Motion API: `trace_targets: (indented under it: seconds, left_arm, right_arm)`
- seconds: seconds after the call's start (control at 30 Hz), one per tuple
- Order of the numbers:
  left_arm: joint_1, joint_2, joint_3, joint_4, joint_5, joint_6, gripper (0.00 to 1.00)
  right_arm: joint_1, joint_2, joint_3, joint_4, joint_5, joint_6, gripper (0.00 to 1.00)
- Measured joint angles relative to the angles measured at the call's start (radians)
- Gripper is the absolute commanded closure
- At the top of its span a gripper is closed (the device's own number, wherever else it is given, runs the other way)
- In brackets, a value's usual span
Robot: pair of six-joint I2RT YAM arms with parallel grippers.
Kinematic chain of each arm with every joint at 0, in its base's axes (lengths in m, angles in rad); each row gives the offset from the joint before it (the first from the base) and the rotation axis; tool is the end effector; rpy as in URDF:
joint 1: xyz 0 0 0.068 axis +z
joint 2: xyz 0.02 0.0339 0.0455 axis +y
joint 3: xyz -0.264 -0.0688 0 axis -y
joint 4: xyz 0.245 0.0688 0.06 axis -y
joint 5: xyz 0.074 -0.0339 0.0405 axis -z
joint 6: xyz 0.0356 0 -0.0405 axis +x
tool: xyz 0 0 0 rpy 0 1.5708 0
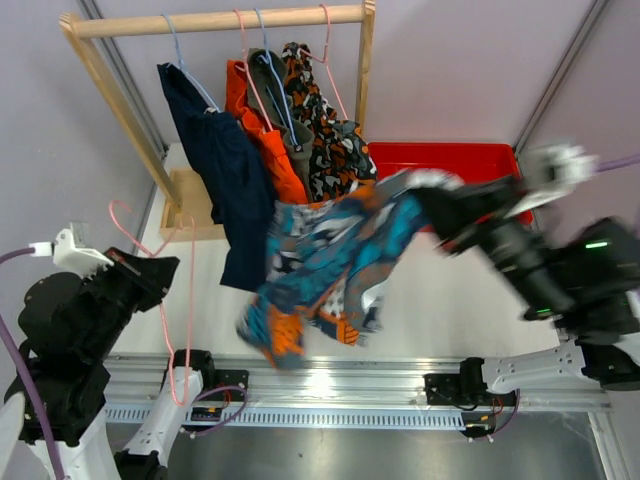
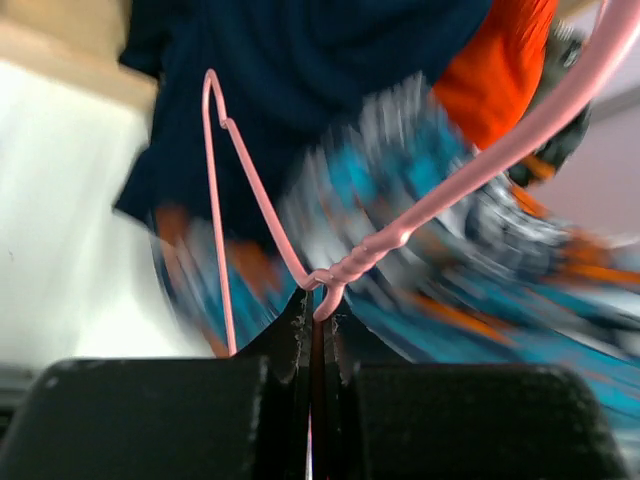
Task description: Remove the shorts from the hanger
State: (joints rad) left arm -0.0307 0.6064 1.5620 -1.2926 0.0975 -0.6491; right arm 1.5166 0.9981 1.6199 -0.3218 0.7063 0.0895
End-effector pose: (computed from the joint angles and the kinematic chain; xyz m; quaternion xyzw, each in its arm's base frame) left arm -0.0014 -0.0034 0.4625 -0.2211 0.7847 -0.2301 0.5315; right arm 0.0305 0.1362 0.5567 -0.1540 0.6032 0.4008 0.6722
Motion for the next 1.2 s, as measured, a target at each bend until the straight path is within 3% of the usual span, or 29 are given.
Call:
trace_targets:
  seconds: [0.17, 0.27, 0.53, 0.67, 0.93, 1.2]
  left_arm:
    - [0.0, -0.005, -0.013, 0.123, -0.069, 0.013, 1.0]
    - [0.0, -0.006, -0.068, 0.202, -0.096, 0.049, 1.0]
    - [0.0, 0.131, -0.067, 0.358, -0.157, 0.202, 1.0]
    - [0.0, 0.226, -0.04, 0.437, -0.166, 0.251, 1.0]
    - [0.0, 0.343, -0.04, 0.552, -0.147, 0.314, 1.0]
    - [0.0, 0.348, -0.088, 0.605, -0.139, 0.362, 1.0]
  right_arm:
    - [-0.008, -0.004, 0.259, 0.159, 0.194, -0.312, 1.0]
    - [-0.061, 0.051, 0.365, 0.261, 0.233, -0.484, 1.0]
    - [-0.344, 0.431, 0.838, 0.152, 0.12, -0.703, 1.0]
    - [-0.521, 0.549, 0.864, 0.121, 0.024, -0.798, 1.0]
    - [-1.145, 0.77, 0.883, 0.002, -0.35, -0.573, 1.0]
    - [-1.507, 0.891, 0.956, 0.043, -0.737, -0.208, 1.0]
